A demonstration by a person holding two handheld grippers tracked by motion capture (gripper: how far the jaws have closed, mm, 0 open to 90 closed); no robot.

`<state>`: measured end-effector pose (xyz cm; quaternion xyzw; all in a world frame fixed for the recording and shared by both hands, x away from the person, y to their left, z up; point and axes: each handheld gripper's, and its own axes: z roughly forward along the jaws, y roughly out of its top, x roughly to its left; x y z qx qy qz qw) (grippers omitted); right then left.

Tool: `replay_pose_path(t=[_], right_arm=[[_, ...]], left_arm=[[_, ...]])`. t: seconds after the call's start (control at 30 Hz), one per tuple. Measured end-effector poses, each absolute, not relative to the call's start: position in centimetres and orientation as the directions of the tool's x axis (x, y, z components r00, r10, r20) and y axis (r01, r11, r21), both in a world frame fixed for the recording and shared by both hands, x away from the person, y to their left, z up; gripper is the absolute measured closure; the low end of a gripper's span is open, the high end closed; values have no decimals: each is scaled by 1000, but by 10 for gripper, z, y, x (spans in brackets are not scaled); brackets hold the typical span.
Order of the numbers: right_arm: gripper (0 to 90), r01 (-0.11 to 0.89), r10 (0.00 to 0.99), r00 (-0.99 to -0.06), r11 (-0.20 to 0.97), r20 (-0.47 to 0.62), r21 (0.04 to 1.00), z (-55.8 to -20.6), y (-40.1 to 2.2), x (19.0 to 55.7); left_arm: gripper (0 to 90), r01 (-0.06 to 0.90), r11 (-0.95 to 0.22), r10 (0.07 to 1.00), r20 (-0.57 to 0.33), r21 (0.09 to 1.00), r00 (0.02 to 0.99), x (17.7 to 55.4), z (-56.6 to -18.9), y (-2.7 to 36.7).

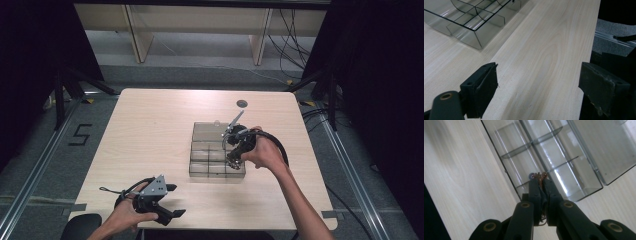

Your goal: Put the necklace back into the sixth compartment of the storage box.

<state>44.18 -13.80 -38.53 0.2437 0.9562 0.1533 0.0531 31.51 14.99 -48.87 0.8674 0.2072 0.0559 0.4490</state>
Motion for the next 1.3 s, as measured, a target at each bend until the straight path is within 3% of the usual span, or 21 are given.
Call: replay_pose_path(t=[1.1, 1.3], right_arm=[[864, 524, 511, -851, 818, 116, 238, -449, -145, 465], [849, 549, 532, -836, 803, 136, 233, -446, -146, 464]], left_arm=[[150, 326, -515, 422, -96, 793, 902, 314, -489, 150], [150, 332, -513, 423, -103, 792, 900, 314, -489, 150]])
